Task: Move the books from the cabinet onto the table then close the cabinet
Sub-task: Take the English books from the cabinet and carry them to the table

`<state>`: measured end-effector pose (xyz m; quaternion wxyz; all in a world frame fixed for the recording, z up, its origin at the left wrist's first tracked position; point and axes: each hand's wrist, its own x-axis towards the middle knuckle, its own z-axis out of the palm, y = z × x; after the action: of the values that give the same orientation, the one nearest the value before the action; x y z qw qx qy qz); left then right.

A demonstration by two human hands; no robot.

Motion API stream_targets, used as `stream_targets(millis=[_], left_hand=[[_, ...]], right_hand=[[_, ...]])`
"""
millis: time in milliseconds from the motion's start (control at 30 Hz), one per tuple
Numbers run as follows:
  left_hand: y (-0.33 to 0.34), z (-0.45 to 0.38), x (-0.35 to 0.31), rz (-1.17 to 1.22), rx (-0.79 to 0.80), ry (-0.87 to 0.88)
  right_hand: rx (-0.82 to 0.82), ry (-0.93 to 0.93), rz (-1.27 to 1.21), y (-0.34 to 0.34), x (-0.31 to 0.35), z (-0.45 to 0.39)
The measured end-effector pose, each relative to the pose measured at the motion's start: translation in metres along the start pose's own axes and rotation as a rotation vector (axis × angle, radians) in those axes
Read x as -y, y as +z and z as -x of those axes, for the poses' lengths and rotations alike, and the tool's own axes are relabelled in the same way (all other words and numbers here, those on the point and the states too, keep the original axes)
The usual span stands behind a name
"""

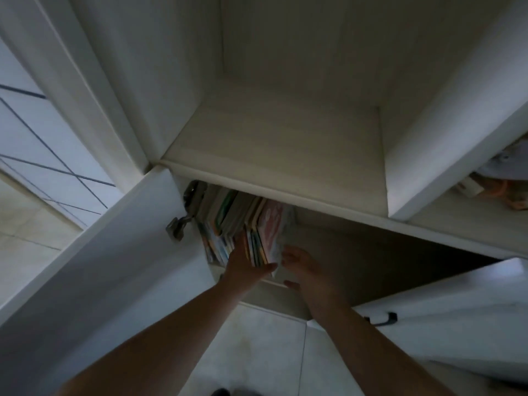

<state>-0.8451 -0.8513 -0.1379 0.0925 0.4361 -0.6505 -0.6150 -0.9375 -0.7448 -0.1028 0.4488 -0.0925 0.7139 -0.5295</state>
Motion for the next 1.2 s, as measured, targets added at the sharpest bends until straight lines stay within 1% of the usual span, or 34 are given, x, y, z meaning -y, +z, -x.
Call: stream_targets(millis=[100, 167, 300, 400, 467, 567, 600, 667, 800, 933, 1000, 1100, 1200], left_hand=[[0.006, -0.009, 0.004, 0.015, -0.026, 0.061], [0.008, -0.016, 0.002, 0.014, -0.055, 0.065], [0.013, -0.024, 0.014, 0.034, -0.121, 0.11], [0.018, -0.028, 0.023, 0.069, -0.174, 0.137], [0.022, -0.031, 0.026, 0.075, -0.153, 0.165], [0.026, -0.039, 0.025, 0.025, -0.088, 0.163], [0.028, -0.043, 0.024, 0.009, -0.09, 0.158], [0.031, -0.05, 0.024, -0.032, -0.149, 0.156], [0.041, -0.054, 0.031, -0.096, -0.254, 0.144], [0.058, -0.057, 0.031, -0.078, -0.365, 0.061], [0.061, -0.059, 0.03, -0.081, -0.412, 0.054], [0.058, -0.058, 0.028, -0.107, -0.46, 0.06], [0.046, -0.057, 0.029, -0.107, -0.436, 0.086]], right_hand=[[0.038, -0.008, 0.029, 0.003, 0.001, -0.02], [0.063, -0.044, 0.067, 0.007, 0.003, -0.029], [0.112, 0.001, 0.094, 0.014, 0.0, -0.041], [0.096, 0.006, 0.061, 0.017, 0.004, -0.046], [0.075, 0.029, 0.035, 0.016, 0.006, -0.05], [0.067, 0.093, -0.006, 0.013, 0.002, -0.054], [0.067, 0.11, -0.019, 0.011, 0.0, -0.055], [0.084, 0.116, -0.021, 0.01, -0.004, -0.058], [0.075, 0.068, 0.099, 0.007, -0.013, -0.063], [0.104, 0.074, 0.225, -0.004, -0.02, -0.069], [0.096, 0.046, 0.296, -0.006, -0.022, -0.073], [0.073, 0.022, 0.409, -0.009, -0.02, -0.076], [0.045, 0.014, 0.437, -0.014, -0.021, -0.08]])
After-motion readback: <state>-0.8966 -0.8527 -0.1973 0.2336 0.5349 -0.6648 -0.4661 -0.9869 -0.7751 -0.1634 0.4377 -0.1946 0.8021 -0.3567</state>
